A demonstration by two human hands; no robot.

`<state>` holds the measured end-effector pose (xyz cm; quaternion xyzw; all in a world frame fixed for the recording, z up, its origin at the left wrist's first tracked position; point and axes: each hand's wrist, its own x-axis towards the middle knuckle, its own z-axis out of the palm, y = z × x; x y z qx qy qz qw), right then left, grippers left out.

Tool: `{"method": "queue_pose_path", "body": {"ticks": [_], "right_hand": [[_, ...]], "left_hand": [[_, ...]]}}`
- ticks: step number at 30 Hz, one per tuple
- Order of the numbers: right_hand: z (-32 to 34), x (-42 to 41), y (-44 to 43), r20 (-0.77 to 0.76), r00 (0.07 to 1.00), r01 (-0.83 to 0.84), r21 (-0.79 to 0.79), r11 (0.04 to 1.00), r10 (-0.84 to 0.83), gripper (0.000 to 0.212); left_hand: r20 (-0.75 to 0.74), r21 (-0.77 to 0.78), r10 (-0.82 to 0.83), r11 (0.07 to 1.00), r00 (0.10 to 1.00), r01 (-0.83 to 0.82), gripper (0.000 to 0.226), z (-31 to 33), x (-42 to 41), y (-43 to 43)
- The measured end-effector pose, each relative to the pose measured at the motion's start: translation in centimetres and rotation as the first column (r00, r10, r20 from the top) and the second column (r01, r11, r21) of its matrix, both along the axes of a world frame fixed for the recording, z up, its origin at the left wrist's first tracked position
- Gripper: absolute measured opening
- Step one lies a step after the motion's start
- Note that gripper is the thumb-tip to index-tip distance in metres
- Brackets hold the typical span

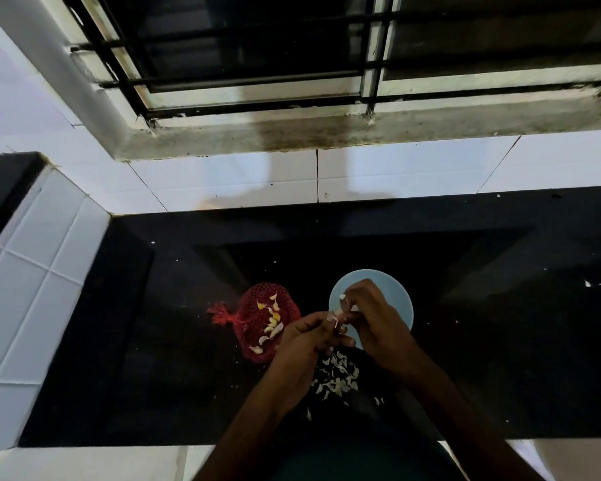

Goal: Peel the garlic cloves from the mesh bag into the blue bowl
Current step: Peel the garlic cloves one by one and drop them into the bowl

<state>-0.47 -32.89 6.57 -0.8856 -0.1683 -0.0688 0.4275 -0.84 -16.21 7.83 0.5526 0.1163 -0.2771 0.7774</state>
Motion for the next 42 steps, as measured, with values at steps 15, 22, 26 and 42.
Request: {"method": "queue_pose_path", "body": {"ticks": [15, 22, 26, 42], "right_hand": [[-1.6, -3.0, 1.2, -0.038, 0.988, 0.154, 0.127, 0.980, -0.151, 0.026], [-2.5, -3.3, 3.2, -0.165, 0.957, 0.253, 0.085, 0.964, -0.237, 0.011], [-2.7, -4.0, 3.3, -0.135, 0.958, 0.257, 0.024, 0.966, -0.252, 0.011], [-4.6, -4.4, 3.5, -0.231, 0.927, 0.322, 0.089, 0.943, -0.295, 0.026]], "left_hand": [[0.022, 0.131, -0.028, 0.991, 0.999, 0.025, 0.019, -1.1, -1.6, 1.3], [0.018, 0.175, 0.039, 0.984, 0.999, -0.041, 0.026, -1.2, -1.7, 0.8], [0.046, 0.185, 0.058, 0.981, 0.997, -0.065, 0.023, -1.8, -2.1, 1.5], [-0.063, 0.185, 0.154, 0.973, 0.986, -0.140, 0.038, -4.5, -1.9, 2.6]]}}
